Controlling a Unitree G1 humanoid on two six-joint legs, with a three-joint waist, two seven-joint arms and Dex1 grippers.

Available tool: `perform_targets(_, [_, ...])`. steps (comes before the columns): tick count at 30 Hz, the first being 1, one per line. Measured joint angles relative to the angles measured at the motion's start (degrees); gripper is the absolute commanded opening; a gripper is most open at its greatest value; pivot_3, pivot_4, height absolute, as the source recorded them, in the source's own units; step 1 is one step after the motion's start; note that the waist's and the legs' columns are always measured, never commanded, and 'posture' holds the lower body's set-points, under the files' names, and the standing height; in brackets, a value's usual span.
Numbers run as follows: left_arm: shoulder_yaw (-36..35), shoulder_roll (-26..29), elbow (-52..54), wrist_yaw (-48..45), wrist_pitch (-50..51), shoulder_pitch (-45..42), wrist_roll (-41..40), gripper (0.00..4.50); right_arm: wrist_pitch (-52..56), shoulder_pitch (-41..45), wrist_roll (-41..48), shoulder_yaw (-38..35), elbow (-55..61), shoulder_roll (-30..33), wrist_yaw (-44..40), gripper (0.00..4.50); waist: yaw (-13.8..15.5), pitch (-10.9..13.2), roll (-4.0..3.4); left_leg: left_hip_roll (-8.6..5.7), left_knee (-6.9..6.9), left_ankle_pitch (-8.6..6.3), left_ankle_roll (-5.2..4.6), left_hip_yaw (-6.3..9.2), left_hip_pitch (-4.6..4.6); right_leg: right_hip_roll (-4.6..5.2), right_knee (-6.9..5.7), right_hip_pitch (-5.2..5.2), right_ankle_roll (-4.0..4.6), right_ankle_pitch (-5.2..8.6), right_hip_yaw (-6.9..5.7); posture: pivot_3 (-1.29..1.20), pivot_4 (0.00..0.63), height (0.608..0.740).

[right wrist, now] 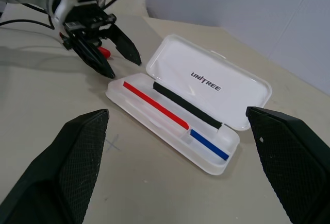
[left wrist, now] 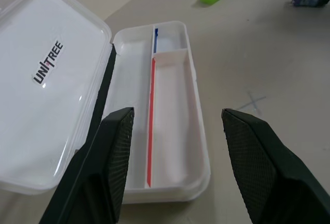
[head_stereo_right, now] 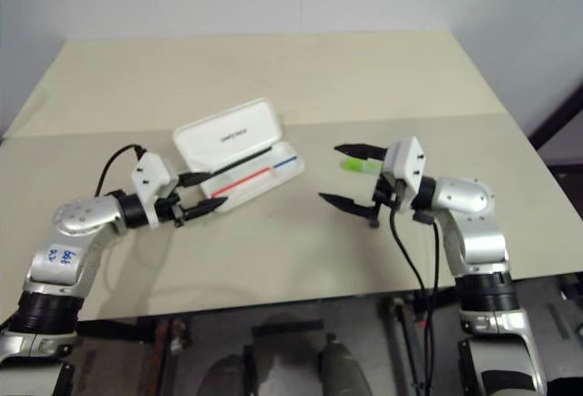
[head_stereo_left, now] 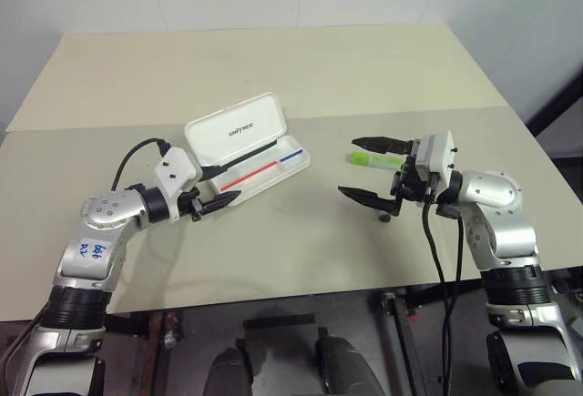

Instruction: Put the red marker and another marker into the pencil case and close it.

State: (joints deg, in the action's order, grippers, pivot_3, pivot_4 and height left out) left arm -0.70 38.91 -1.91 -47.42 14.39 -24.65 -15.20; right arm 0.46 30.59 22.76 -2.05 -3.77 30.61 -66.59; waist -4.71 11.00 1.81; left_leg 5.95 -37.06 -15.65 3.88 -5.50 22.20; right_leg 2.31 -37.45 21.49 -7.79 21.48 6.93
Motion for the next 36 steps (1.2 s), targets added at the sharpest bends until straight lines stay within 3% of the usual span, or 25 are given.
perform_targets(24, [12.16, -3.18, -15.08, -5.83, 3.34, -14.59, 10.95, 2.86, 3.45, -3.52, 1.42, -0.11, 10.38, 0.07, 5.84, 4.50, 0.44, 0.00, 0.01, -0.04, -0.20, 0.01, 0.00, 0.01, 0.02, 0.00, -0.13, -0.01, -0.09, -0.05, 0.03, 0.00, 0.150, 0.740])
perform_targets(33, [13.67, -4.45, -16.56, -7.12, 5.72, -17.72, 13.24, 0.04, 3.41, -1.72, 1.42, -0.16, 10.37, 0.32, 5.99, 4.50, 0.69, 0.00, 0.00, -0.02, -0.17, 0.01, 0.00, 0.01, -0.01, 0.00, -0.13, -0.01, -0.09, -0.05, 0.03, 0.00, 0.150, 0.740])
perform_targets(36, [13.85, -4.61, -16.49, -6.95, 5.92, -17.85, 13.76, 0.04, 3.41, -1.27, 1.42, -0.16, 10.42, 0.33, 6.01, 4.50, 1.23, 0.00, 0.00, -0.03, -0.27, 0.01, 0.00, 0.01, -0.01, 0.00, -0.20, -0.03, -0.09, -0.05, 0.04, 0.00, 0.150, 0.740])
